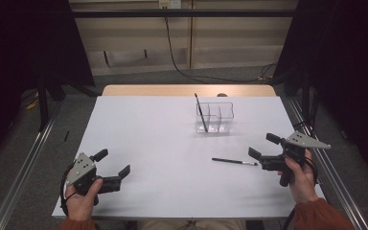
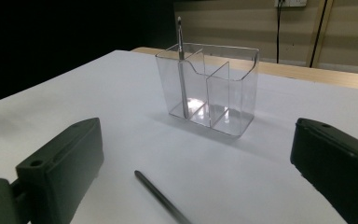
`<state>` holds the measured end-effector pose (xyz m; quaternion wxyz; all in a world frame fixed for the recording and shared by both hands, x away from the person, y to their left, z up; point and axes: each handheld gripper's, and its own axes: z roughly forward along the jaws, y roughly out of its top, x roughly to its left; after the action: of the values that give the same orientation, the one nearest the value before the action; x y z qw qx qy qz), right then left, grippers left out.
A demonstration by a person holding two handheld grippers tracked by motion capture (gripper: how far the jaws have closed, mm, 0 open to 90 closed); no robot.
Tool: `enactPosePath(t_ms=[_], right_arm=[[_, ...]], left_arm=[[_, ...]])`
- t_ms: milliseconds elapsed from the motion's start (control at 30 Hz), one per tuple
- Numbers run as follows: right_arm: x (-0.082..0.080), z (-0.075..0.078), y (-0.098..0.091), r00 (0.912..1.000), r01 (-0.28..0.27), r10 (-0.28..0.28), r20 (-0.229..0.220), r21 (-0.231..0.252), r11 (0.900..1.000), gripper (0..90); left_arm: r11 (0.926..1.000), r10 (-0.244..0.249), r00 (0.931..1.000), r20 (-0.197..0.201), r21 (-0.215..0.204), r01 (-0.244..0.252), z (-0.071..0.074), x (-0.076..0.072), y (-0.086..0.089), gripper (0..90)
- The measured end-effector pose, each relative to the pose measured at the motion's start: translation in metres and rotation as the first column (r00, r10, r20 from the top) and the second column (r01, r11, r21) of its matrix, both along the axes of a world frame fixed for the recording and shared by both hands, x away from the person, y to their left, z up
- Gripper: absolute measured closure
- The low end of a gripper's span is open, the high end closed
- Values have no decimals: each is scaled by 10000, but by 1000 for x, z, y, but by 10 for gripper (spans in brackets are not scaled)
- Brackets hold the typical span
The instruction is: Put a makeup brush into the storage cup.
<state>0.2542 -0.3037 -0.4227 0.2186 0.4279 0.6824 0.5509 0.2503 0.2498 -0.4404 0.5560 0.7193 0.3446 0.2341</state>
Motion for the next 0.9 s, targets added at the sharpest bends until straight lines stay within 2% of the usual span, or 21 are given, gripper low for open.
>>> enactPosePath(t_ms=[367,467,633,900], right_arm=[[-32,-8,-18,9983,576,-576,121,-34,9983,19],[-42,-9,-22,9965,821,-816,197,-287,9962,18],[-56,-12,-25,9970,767,-764,139,-192,9969,12],[-58,-14,-26,9971,744,-741,142,-206,9970,12]], left_arm=[[9999,97,10000,21,38,-97,1,-3,1,27],[9999,108,9999,16,23,-108,1,-4,1,27],[9999,134,9999,45,15,-134,2,-6,1,27],[10000,91,10000,32,28,-91,2,-6,1,27]])
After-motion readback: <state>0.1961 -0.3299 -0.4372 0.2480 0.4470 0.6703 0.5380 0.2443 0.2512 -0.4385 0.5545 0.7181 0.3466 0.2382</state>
